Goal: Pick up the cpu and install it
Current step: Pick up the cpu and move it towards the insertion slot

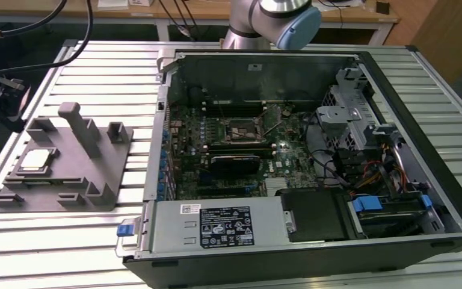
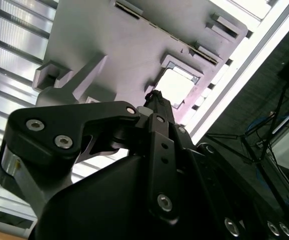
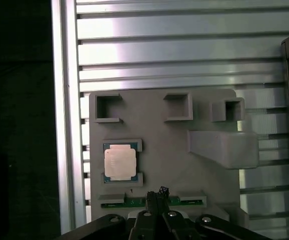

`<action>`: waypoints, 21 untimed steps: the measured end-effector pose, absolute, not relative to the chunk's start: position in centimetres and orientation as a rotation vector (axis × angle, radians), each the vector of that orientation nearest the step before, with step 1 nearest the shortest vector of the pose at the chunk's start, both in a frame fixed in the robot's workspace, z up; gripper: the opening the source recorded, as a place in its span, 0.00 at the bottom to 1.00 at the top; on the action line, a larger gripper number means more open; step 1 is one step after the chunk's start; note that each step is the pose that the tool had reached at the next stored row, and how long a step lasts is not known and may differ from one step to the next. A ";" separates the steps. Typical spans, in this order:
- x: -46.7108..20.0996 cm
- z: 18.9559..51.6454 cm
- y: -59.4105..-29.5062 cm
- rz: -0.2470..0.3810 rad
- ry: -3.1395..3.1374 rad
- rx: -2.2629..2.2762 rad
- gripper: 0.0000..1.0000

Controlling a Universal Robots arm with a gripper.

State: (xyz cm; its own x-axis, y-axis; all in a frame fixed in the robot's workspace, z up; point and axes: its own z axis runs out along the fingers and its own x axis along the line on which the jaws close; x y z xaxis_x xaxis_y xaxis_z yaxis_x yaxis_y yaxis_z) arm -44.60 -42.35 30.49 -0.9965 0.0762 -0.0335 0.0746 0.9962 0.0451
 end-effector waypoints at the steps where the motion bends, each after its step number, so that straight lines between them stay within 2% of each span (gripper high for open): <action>1: -44.7 30.4 -42.3 0.068 3.103 0.117 0.11; 21: -45.3 28.2 -42.3 0.068 3.102 0.117 0.11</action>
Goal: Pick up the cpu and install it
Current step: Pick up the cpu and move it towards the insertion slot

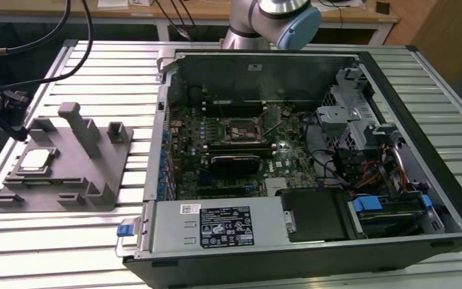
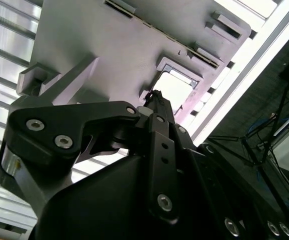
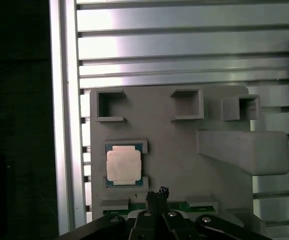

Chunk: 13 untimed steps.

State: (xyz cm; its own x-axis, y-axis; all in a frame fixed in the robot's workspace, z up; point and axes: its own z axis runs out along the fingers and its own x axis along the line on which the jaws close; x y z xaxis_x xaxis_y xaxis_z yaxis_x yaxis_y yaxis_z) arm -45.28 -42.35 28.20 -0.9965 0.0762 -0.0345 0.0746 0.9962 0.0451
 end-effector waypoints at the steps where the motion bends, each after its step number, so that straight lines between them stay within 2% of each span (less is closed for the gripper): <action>1: -45.3 28.1 -42.3 0.068 3.102 0.117 0.11; 13: -45.7 26.6 -42.3 0.068 3.102 0.117 0.11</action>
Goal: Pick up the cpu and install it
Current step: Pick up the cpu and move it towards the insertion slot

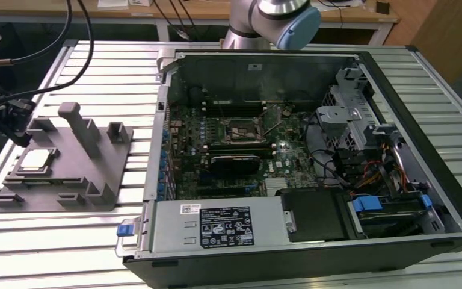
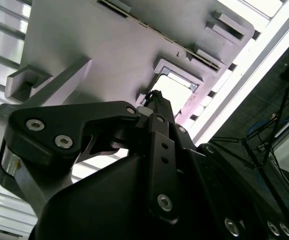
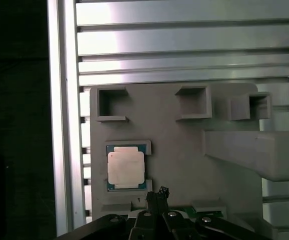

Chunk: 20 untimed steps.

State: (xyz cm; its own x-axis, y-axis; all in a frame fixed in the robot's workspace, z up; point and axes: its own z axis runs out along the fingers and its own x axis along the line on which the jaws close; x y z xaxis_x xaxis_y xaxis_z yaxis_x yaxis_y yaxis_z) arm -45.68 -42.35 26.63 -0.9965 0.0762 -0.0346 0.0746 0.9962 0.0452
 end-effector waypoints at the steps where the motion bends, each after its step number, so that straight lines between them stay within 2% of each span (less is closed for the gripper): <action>1: -45.8 26.5 -42.3 0.068 3.102 0.117 0.11; 20: -47.5 23.9 -41.6 0.068 3.102 0.117 0.11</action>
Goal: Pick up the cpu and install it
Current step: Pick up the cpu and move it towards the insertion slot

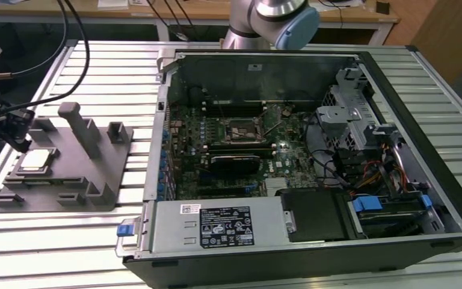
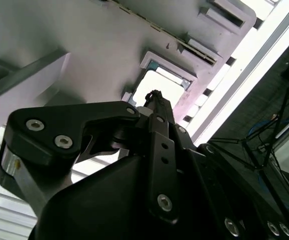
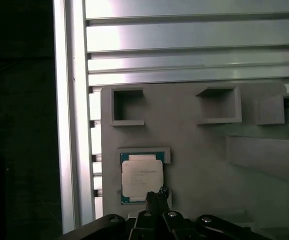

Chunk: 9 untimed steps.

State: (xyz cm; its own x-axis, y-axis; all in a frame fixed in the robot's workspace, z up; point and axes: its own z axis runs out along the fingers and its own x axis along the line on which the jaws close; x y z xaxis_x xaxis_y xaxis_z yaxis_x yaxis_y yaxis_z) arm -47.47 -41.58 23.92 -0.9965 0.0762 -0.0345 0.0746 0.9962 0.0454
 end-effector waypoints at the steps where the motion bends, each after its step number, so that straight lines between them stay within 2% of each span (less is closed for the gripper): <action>1: -47.5 23.7 -41.5 0.068 3.102 0.117 0.11; 9: -47.8 22.4 -41.3 0.068 3.102 0.116 0.11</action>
